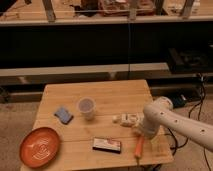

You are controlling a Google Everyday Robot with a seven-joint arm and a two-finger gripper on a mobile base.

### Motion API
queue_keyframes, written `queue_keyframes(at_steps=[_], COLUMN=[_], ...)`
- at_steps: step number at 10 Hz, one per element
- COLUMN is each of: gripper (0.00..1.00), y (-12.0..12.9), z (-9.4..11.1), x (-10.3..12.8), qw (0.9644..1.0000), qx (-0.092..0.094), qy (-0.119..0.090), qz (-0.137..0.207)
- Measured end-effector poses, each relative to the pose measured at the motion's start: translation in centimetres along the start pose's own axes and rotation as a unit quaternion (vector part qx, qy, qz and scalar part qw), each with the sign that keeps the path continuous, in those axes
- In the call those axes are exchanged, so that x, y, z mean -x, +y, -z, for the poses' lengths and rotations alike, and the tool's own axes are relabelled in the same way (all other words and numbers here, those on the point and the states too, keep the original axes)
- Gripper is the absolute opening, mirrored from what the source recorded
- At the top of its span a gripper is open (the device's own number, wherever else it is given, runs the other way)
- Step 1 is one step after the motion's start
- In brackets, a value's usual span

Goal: Place the pepper in the ceramic bowl

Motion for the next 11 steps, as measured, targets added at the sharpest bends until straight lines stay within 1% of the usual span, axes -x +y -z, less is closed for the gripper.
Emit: queue_keyframes(at_steps=[11], gripper=[0.80], y=[0.4], z=[-1.2], x=[-0.6], qw=[0.9999], qx=[0.003], qy=[-0.003], qz=[0.011])
